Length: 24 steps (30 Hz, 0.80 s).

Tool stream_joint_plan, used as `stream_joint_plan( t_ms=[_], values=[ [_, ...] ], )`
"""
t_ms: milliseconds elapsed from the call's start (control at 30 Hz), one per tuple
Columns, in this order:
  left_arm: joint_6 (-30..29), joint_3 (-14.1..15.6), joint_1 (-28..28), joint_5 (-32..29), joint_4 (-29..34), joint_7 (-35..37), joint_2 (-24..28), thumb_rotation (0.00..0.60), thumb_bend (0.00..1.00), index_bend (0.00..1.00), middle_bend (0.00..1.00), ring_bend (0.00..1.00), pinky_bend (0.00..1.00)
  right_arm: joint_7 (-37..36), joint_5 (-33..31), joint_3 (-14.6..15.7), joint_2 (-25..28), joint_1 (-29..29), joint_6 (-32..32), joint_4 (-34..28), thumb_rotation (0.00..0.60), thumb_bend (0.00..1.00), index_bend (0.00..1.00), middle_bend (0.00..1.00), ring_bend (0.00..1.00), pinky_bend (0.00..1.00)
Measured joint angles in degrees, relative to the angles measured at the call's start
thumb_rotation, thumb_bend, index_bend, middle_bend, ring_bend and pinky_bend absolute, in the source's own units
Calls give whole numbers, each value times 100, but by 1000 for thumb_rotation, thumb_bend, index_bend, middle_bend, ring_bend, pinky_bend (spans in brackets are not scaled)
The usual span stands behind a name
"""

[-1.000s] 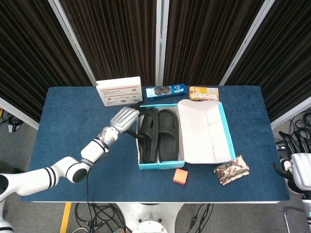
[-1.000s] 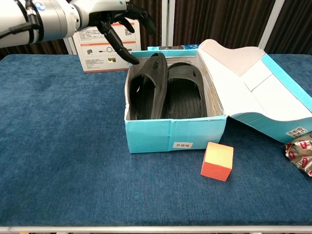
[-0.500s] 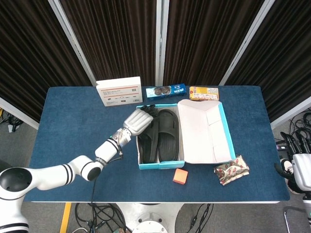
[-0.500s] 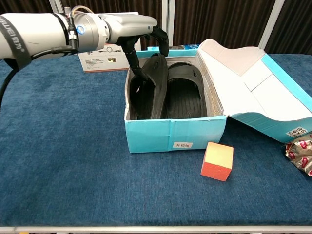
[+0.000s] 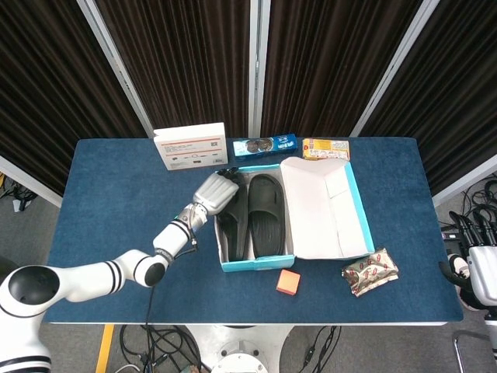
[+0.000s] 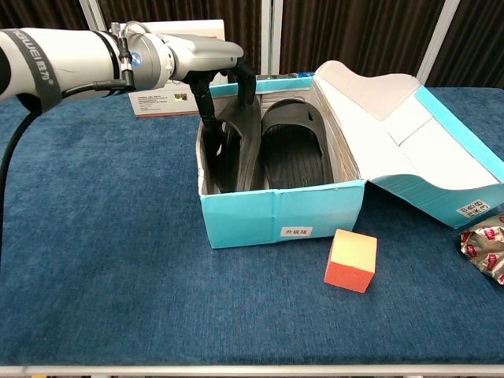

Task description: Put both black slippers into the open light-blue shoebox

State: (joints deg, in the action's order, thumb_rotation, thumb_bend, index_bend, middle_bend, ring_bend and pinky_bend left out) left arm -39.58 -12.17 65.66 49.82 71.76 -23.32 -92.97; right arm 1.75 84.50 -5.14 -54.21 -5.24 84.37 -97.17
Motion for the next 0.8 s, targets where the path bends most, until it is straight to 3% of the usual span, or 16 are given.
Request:
stream_joint_plan(
  t_ms=[233, 433, 667, 800],
  values=[
    [-55, 61, -7, -107, -50, -22, -59, 598, 0, 341, 326, 50, 162, 17, 21, 8, 18, 32, 51, -33, 600, 136, 49, 147, 0, 138],
    [-447, -84, -182, 161, 354, 321, 112, 599, 0, 340, 316, 51, 162, 15, 50, 7, 36, 43, 86, -52, 600, 136, 50, 147, 0, 138],
    [-1034, -328, -706, 693, 1121, 1288, 713, 600, 0, 340, 314, 50, 167, -72, 40, 9, 37, 57, 84, -6, 600, 136, 50, 149, 0, 138],
    [-1570, -389, -1292, 1006, 1511, 1873, 1263, 600, 0, 340, 313, 51, 168, -197, 21, 14, 34, 64, 65, 59, 600, 136, 49, 153, 0, 138]
  ],
)
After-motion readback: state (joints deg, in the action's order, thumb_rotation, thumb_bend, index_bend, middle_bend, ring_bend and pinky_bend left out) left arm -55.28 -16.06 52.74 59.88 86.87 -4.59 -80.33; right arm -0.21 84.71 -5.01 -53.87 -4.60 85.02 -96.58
